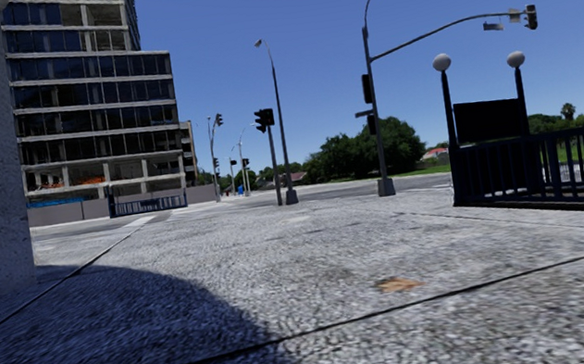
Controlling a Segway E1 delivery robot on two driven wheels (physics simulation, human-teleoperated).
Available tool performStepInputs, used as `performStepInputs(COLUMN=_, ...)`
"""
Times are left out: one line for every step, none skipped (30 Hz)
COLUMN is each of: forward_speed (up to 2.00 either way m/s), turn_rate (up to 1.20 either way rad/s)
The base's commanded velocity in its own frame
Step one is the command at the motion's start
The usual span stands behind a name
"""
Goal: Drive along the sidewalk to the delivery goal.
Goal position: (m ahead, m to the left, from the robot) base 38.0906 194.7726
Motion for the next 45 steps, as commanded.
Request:
performStepInputs(forward_speed=2.00, turn_rate=0.35)
performStepInputs(forward_speed=2.00, turn_rate=0.35)
performStepInputs(forward_speed=2.00, turn_rate=0.35)
performStepInputs(forward_speed=2.00, turn_rate=0.35)
performStepInputs(forward_speed=2.00, turn_rate=0.35)
performStepInputs(forward_speed=2.00, turn_rate=0.35)
performStepInputs(forward_speed=2.00, turn_rate=0.35)
performStepInputs(forward_speed=2.00, turn_rate=0.35)
performStepInputs(forward_speed=2.00, turn_rate=0.35)
performStepInputs(forward_speed=2.00, turn_rate=0.35)
performStepInputs(forward_speed=2.00, turn_rate=0.35)
performStepInputs(forward_speed=2.00, turn_rate=0.35)
performStepInputs(forward_speed=2.00, turn_rate=0.36)
performStepInputs(forward_speed=2.00, turn_rate=0.36)
performStepInputs(forward_speed=2.00, turn_rate=0.36)
performStepInputs(forward_speed=2.00, turn_rate=0.36)
performStepInputs(forward_speed=2.00, turn_rate=0.36)
performStepInputs(forward_speed=2.00, turn_rate=0.37)
performStepInputs(forward_speed=2.00, turn_rate=0.37)
performStepInputs(forward_speed=2.00, turn_rate=0.37)
performStepInputs(forward_speed=2.00, turn_rate=0.37)
performStepInputs(forward_speed=2.00, turn_rate=0.38)
performStepInputs(forward_speed=2.00, turn_rate=0.38)
performStepInputs(forward_speed=2.00, turn_rate=0.38)
performStepInputs(forward_speed=2.00, turn_rate=0.38)
performStepInputs(forward_speed=2.00, turn_rate=0.38)
performStepInputs(forward_speed=2.00, turn_rate=0.39)
performStepInputs(forward_speed=2.00, turn_rate=0.40)
performStepInputs(forward_speed=2.00, turn_rate=0.40)
performStepInputs(forward_speed=2.00, turn_rate=0.40)
performStepInputs(forward_speed=2.00, turn_rate=0.40)
performStepInputs(forward_speed=2.00, turn_rate=0.40)
performStepInputs(forward_speed=2.00, turn_rate=0.40)
performStepInputs(forward_speed=2.00, turn_rate=0.40)
performStepInputs(forward_speed=2.00, turn_rate=0.40)
performStepInputs(forward_speed=2.00, turn_rate=0.40)
performStepInputs(forward_speed=2.00, turn_rate=0.40)
performStepInputs(forward_speed=2.00, turn_rate=0.41)
performStepInputs(forward_speed=2.00, turn_rate=0.41)
performStepInputs(forward_speed=2.00, turn_rate=0.41)
performStepInputs(forward_speed=2.00, turn_rate=0.41)
performStepInputs(forward_speed=2.00, turn_rate=0.42)
performStepInputs(forward_speed=2.00, turn_rate=0.43)
performStepInputs(forward_speed=2.00, turn_rate=0.43)
performStepInputs(forward_speed=2.00, turn_rate=0.43)
